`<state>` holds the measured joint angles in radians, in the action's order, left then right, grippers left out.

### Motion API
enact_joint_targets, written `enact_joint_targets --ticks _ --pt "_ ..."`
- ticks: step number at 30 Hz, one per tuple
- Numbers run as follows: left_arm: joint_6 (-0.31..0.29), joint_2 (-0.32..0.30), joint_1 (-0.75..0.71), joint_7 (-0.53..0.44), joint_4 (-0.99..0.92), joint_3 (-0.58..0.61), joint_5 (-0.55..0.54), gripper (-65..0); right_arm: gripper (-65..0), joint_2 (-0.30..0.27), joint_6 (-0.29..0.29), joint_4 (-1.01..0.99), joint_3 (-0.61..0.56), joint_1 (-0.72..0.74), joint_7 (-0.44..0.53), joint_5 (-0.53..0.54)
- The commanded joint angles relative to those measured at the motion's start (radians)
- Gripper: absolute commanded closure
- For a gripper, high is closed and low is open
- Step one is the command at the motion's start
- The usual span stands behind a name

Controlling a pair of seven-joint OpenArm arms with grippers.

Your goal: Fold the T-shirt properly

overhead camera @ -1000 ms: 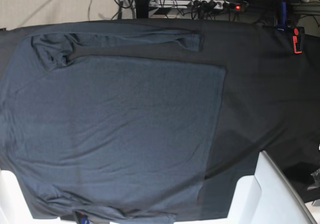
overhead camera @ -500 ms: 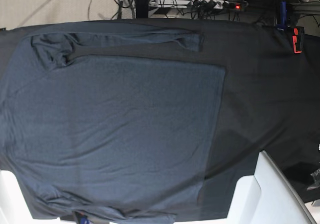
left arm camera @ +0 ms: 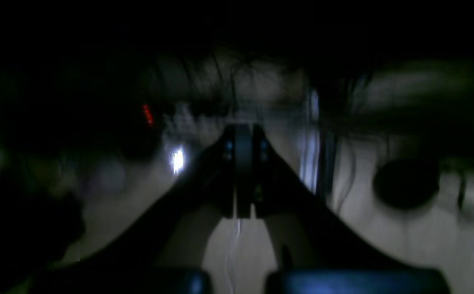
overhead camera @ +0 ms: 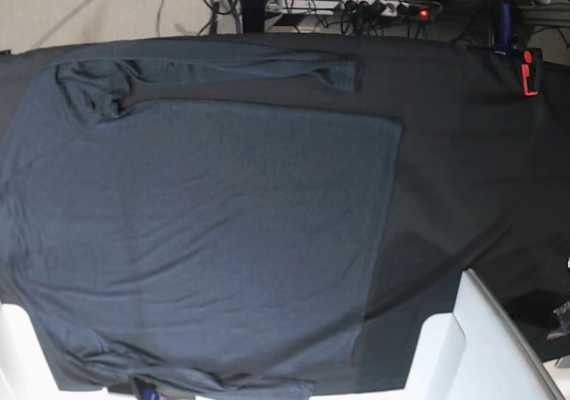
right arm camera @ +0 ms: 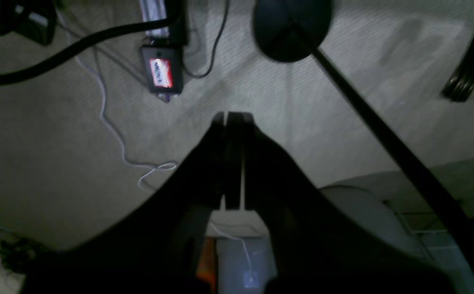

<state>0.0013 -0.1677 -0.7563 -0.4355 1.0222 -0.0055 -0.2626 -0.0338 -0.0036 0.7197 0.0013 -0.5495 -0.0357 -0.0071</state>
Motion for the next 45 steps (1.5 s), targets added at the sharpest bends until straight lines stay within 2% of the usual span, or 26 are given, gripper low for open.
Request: enact_joint_targets --ticks 1,3,6,13,15,18,20,23,25,28,31,33,37,39,43,45 --pt "0.004 -0.022 -0.041 -0.023 0.06 -0.001 -0.03 0.0 0.0 -0.004 0.003 0.087 0.004 -0.037 0.003 0.002" --pt "0.004 -0.054 -0.09 -0.027 0.175 0.002 -0.068 0.0 0.0 -0.004 0.001 0.242 0.009 -0.106 -0.019 0.002" --pt "0.004 -0.094 -0.128 -0.018 0.318 0.006 -0.103 0.0 0.0 0.004 0.001 0.421 0.076 -0.18 -0.06 0.002" --pt "0.004 -0.105 -0.151 -0.016 0.485 0.005 -0.148 0.0 -0.2 0.058 0.003 0.624 0.17 -0.248 -0.071 0.003" --pt "0.004 -0.105 -0.148 -0.016 0.511 0.006 -0.148 -13.0 -0.3 0.058 0.006 0.656 0.167 -0.251 -0.071 0.003" --pt "0.004 -0.105 -0.125 -0.016 0.519 0.009 -0.149 -23.4 -0.3 0.058 0.02 0.699 0.165 -0.251 -0.071 0.003" --pt "0.004 -0.105 -0.102 -0.015 0.51 0.009 -0.151 -24.7 -0.5 0.059 0.083 0.726 0.168 -0.257 -0.071 0.026" --pt "0.004 -0.105 -0.075 0.065 0.522 0.009 -0.151 -24.7 -1.7 0.051 0.222 0.774 0.173 -0.263 -0.096 0.132" --pt "0.004 -0.102 -0.044 0.134 0.527 0.009 -0.151 -24.7 -6.3 0.042 0.307 0.809 0.174 -0.263 -0.149 0.216" --pt "0.004 -0.097 -0.013 0.209 0.528 0.009 -0.151 -24.7 -17.3 0.028 0.428 0.861 0.174 -0.264 -0.217 0.322" --pt "0.004 -0.097 0.004 0.246 0.528 0.009 -0.151 -24.7 -26.0 0.025 0.555 0.897 0.174 -0.264 -0.258 0.348" --pt "0.004 -0.097 0.008 0.251 0.528 0.009 -0.151 -24.7 -28.2 0.025 0.626 0.917 0.174 -0.263 -0.283 0.348" --pt "0.004 -0.097 0.008 0.247 0.528 0.009 -0.151 -24.5 -28.2 0.025 0.696 0.938 0.174 -0.255 -0.315 0.348" --pt "-0.008 -0.099 0.01 0.247 0.528 0.011 -0.149 -24.5 -27.9 0.025 0.702 0.943 0.174 -0.246 -0.315 0.348" --pt "-0.1 -0.097 0.01 0.251 0.528 0.009 -0.149 -24.8 -25.1 0.025 0.701 0.941 0.176 -0.229 -0.316 0.348" --pt "-0.113 -0.095 0.013 0.252 0.528 0.009 -0.149 -25.2 -25.7 0.025 0.699 0.941 0.176 -0.226 -0.316 0.348"
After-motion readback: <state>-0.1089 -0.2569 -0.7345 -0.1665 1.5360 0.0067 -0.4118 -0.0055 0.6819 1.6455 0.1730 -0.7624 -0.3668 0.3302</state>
